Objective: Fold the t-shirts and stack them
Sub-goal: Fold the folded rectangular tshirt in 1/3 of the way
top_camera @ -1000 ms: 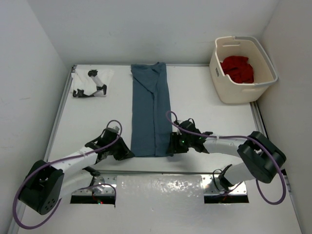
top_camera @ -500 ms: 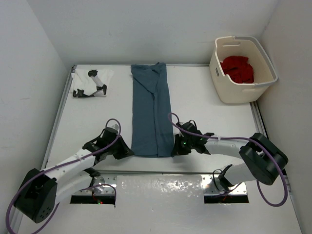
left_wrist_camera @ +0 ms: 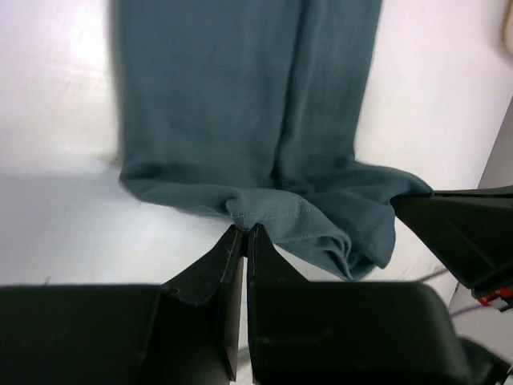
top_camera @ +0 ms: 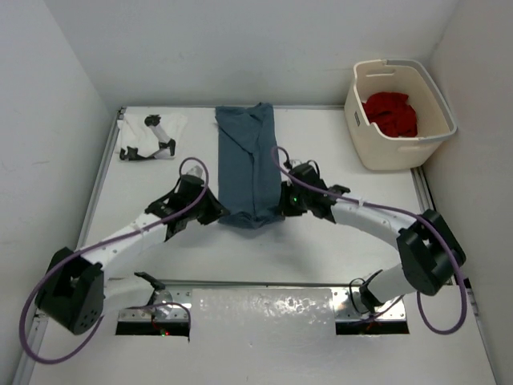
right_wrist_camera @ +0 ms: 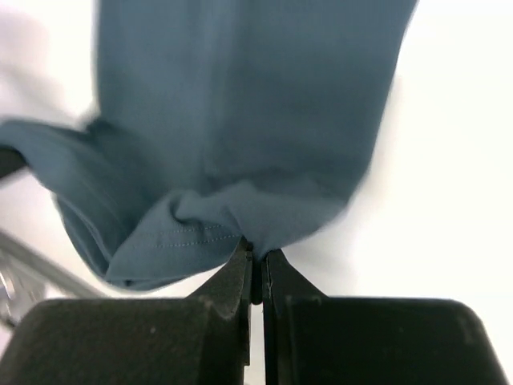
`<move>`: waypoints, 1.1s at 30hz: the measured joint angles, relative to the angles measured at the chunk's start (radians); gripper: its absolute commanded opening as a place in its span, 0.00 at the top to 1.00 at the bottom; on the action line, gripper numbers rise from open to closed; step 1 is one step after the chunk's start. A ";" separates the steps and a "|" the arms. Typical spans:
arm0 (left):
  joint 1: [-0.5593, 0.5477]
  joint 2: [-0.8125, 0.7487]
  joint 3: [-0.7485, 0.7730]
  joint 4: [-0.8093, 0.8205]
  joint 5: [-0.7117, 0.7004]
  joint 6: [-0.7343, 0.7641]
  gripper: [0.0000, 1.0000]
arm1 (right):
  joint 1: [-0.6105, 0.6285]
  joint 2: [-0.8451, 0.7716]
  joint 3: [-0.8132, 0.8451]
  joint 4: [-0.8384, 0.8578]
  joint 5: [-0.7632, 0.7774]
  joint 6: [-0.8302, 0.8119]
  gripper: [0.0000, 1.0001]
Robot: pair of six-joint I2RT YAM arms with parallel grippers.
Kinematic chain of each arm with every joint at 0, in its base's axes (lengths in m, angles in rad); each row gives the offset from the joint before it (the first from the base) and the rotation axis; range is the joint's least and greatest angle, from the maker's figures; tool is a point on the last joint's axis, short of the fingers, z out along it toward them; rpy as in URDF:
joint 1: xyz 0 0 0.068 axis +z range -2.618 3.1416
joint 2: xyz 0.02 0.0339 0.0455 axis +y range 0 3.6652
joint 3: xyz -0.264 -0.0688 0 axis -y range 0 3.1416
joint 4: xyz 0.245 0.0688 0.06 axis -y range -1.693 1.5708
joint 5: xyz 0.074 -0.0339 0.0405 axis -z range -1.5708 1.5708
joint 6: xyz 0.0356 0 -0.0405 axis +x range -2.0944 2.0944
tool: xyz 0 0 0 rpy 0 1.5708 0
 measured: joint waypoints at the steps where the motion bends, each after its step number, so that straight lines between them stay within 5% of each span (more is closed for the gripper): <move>1: 0.002 0.039 0.042 0.003 -0.010 0.003 1.00 | -0.012 0.020 0.039 -0.006 0.005 -0.013 1.00; 18: 0.201 0.482 0.547 0.074 0.005 0.148 1.00 | -0.192 0.442 0.611 -0.105 -0.029 -0.146 1.00; 33: 0.243 0.682 0.691 0.073 0.010 0.182 1.00 | -0.241 0.664 0.833 -0.107 -0.085 -0.176 1.00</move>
